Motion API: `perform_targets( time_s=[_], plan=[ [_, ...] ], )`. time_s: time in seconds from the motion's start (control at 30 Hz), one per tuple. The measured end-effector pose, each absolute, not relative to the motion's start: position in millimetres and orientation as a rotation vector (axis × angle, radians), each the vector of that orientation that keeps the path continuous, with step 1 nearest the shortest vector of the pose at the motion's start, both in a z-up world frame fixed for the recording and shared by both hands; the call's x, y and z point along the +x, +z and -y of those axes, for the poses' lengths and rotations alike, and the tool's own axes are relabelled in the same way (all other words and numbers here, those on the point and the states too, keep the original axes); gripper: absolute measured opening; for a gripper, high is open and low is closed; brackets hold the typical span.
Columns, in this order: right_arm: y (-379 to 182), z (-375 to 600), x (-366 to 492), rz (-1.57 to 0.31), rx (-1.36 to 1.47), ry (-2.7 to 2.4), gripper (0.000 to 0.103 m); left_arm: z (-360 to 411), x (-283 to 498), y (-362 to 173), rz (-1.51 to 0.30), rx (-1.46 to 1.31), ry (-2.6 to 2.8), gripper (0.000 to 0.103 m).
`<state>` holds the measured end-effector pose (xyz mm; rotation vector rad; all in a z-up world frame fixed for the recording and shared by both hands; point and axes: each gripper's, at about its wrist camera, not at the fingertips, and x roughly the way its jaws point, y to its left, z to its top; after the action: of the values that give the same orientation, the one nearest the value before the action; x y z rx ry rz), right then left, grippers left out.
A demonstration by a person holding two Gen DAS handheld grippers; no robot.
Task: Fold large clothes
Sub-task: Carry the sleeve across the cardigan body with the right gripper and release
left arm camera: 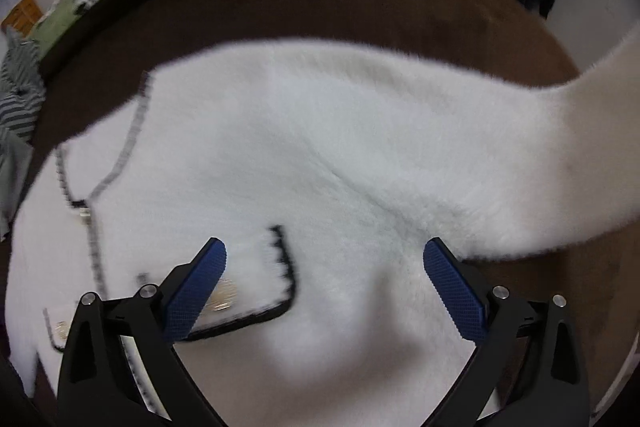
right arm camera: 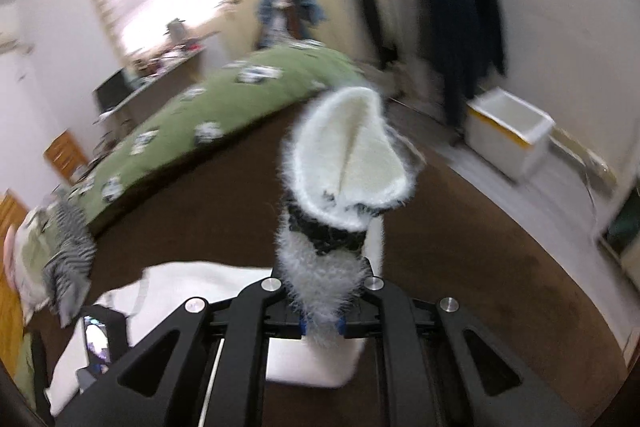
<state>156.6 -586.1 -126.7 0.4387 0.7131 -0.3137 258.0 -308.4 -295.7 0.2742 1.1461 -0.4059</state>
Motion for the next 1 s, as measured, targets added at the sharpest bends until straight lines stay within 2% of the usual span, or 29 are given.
perform_targets(
  time_s=[0.23, 0.37, 0.5, 0.7, 0.87, 1.0],
  plan=[
    [-59, 460, 203, -0.681, 0.411, -0.082, 0.010, 213, 248, -228, -1.057, 0.283, -0.320, 0.097],
    [-46, 383, 223, -0.704, 0.379, 0.033, 0.010, 135, 233, -206, -1.042, 0.272, -0.209, 0.097],
    [-57, 311, 237, -0.741, 0.362, 0.121, 0.010, 61, 211, -207, -1.045, 0.263, -0.087, 0.097],
    [-134, 197, 248, -0.873, 0.295, 0.237, 0.010, -39, 172, -238, -1.133, 0.212, 0.075, 0.097],
    [-229, 133, 240, -1.020, 0.231, 0.305, 0.011, -87, 143, -269, -1.204, 0.167, 0.144, 0.097],
    [-294, 105, 233, -1.168, 0.238, 0.296, 0.017, -108, 125, -284, -1.226, 0.141, 0.167, 0.097]
  ],
)
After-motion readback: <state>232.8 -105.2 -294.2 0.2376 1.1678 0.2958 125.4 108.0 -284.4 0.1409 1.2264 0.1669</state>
